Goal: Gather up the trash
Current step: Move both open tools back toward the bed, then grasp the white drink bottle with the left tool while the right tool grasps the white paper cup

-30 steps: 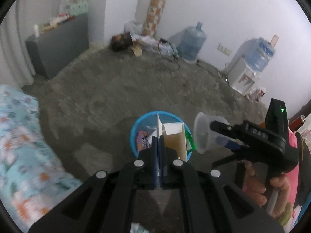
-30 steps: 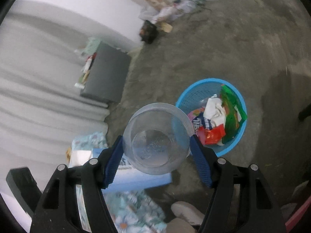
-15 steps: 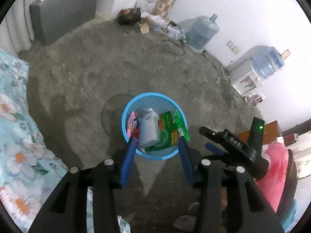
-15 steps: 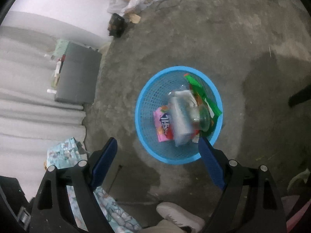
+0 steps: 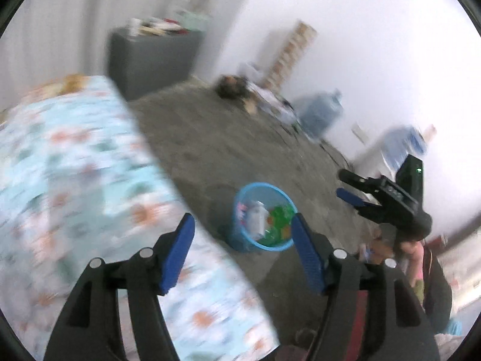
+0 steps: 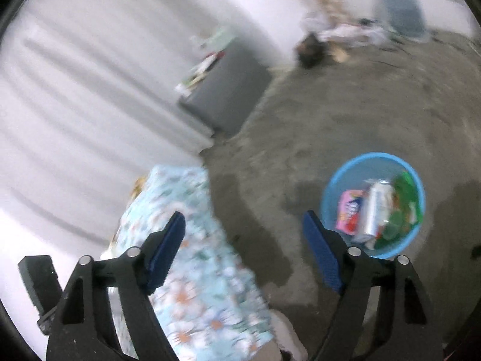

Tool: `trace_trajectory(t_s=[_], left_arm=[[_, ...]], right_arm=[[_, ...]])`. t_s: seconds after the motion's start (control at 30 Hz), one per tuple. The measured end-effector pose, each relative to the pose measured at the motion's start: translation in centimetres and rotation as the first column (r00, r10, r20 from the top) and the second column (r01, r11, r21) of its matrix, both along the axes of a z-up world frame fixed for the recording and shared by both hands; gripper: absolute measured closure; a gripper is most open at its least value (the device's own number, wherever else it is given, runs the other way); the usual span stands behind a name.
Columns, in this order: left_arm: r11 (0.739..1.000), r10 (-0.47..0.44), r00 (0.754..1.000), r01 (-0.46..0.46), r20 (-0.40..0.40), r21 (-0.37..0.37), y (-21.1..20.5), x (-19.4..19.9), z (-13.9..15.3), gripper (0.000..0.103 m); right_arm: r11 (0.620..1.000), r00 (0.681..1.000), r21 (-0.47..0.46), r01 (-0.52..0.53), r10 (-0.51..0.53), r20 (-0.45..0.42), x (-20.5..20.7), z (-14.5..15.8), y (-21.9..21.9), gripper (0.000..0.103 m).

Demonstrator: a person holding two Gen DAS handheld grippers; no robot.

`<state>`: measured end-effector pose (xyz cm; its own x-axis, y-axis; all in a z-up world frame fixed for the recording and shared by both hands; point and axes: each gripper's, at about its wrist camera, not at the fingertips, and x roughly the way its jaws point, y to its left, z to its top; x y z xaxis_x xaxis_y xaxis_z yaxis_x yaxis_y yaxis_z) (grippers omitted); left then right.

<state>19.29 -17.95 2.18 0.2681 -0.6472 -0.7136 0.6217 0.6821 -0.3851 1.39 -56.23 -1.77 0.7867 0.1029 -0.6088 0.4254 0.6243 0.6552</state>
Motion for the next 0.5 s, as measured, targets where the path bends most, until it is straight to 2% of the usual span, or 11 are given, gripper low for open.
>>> trace_trajectory(t_s=[0.07, 0.13, 0.23, 0.3, 0.4, 0.5], left_arm=[[0.997, 0.076, 0.997, -0.075, 0.032, -0.017, 3.9, -0.1, 0.6, 0.038], [0.984, 0.176, 0.983, -0.173, 0.056, -0.051, 8.9, -0.5, 1.2, 0.037], [0.937, 0.328, 0.944, -0.322, 0.028, -0.135, 15.6, -0.8, 1.4, 0.036], [0.867, 0.457, 0.889, -0.454, -0.034, -0.204, 20.6, -1.1, 0.9, 0.036], [0.765, 0.571, 0.806, -0.591, -0.155, -0.256, 26.1, -0.8, -0.9, 0.036], [0.713, 0.622, 0.744, -0.667, -0.247, -0.216, 29.4, -0.3, -2.7, 0.036]], right_arm=[[0.997, 0.997, -0.014, -0.073, 0.073, 0.022, 1.8, 1.4, 1.9, 0.033], [0.988, 0.987, -0.021, -0.153, 0.154, 0.045, 3.5, 3.1, 4.5, 0.035], [0.964, 0.961, -0.018, -0.264, 0.265, 0.074, 5.9, 4.7, 8.1, 0.036], [0.929, 0.925, -0.003, -0.369, 0.368, 0.095, 8.3, 5.5, 11.6, 0.038], [0.858, 0.856, 0.043, -0.511, 0.505, 0.112, 12.4, 5.6, 17.2, 0.040], [0.789, 0.794, 0.091, -0.608, 0.602, 0.086, 16.3, 4.1, 22.9, 0.047]])
